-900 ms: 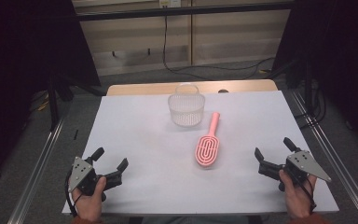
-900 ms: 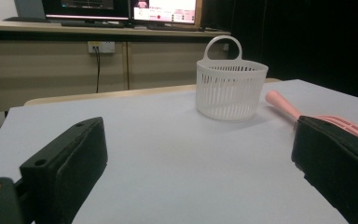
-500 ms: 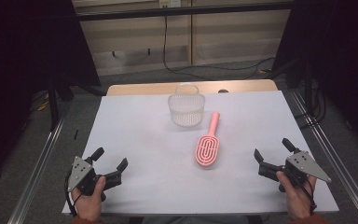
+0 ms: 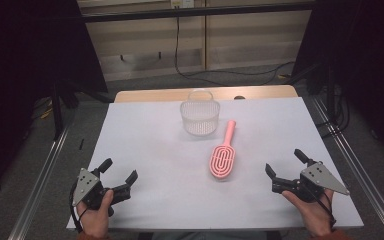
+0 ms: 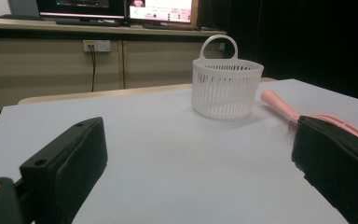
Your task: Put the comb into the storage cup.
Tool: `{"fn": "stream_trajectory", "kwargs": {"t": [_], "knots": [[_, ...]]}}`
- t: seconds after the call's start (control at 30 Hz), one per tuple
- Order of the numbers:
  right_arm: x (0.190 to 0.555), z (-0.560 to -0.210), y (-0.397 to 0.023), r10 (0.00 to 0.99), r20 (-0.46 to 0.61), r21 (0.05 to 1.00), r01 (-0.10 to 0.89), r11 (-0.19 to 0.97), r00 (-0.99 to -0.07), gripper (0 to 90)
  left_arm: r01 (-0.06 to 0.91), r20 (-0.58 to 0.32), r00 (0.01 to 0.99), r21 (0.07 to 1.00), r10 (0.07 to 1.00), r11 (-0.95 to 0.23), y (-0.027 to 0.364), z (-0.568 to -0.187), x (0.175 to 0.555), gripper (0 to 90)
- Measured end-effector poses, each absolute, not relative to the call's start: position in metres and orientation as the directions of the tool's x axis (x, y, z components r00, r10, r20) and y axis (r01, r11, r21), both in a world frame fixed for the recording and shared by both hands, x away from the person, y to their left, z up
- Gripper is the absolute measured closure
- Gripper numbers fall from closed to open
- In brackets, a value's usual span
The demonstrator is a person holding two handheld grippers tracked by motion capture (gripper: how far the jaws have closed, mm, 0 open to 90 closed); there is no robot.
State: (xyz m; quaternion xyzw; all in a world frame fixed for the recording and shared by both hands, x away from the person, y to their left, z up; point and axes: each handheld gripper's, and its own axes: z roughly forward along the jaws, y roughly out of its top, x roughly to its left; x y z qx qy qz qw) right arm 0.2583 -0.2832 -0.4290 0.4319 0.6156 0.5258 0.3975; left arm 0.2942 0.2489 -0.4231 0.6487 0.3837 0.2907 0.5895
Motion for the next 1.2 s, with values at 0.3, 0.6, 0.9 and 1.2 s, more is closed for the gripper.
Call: {"fn": "stream_trajectory", "kwargs": {"t": [0.3,0.6,0.9,1.2], "knots": [[0.267,-0.427,-0.276,0.937,-0.035,0.990,0.117,0.081,-0.347,0.0,0.159,-0.067,0.533,0.987,0.843,-0.022,0.249,-0.423,0.294,3.4],[0.273,-0.424,-0.260,0.913,-0.030,0.990,0.114,0.083,-0.406,0.0,0.156,-0.065,0.535,0.987,0.842,-0.023,0.249,-0.423,0.294,3.4],[0.284,-0.421,-0.244,0.890,-0.025,0.991,0.104,0.082,-0.454,1.8,0.154,-0.068,0.542,0.988,0.838,-0.020,0.249,-0.422,0.294,3.4],[0.296,-0.420,-0.234,0.882,-0.017,0.991,0.110,0.078,-0.470,3.2,0.151,-0.065,0.556,0.988,0.829,-0.024,0.246,-0.422,0.297,3.4]]}}
